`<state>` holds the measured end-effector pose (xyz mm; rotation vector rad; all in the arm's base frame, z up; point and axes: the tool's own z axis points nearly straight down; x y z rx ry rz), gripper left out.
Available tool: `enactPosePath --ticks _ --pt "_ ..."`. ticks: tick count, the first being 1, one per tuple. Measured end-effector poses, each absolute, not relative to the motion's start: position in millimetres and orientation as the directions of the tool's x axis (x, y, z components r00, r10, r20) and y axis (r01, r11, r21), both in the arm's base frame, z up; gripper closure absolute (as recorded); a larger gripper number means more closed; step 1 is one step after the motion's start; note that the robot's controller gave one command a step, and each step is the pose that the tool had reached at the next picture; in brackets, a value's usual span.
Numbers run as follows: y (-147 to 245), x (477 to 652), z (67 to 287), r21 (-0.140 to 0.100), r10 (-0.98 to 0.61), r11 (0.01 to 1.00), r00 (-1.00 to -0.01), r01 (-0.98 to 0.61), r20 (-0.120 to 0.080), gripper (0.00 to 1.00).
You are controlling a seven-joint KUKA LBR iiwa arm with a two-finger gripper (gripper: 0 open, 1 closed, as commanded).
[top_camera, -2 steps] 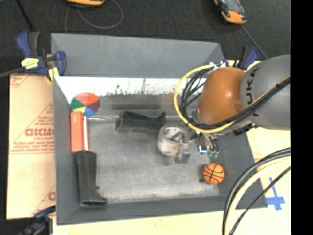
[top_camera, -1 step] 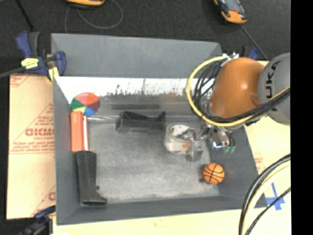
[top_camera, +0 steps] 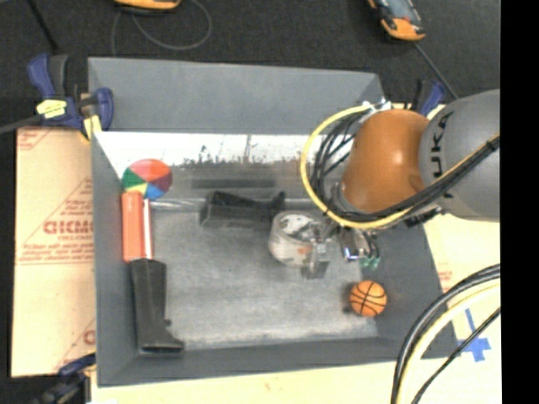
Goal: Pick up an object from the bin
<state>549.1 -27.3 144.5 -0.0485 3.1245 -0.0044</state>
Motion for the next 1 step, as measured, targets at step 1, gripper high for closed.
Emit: enactPosePath --ticks 1 --pt "-55.5 532.5 300.9 -0.002 -0.055 0.998 -0.998 -0.055 -0.007 1.0"
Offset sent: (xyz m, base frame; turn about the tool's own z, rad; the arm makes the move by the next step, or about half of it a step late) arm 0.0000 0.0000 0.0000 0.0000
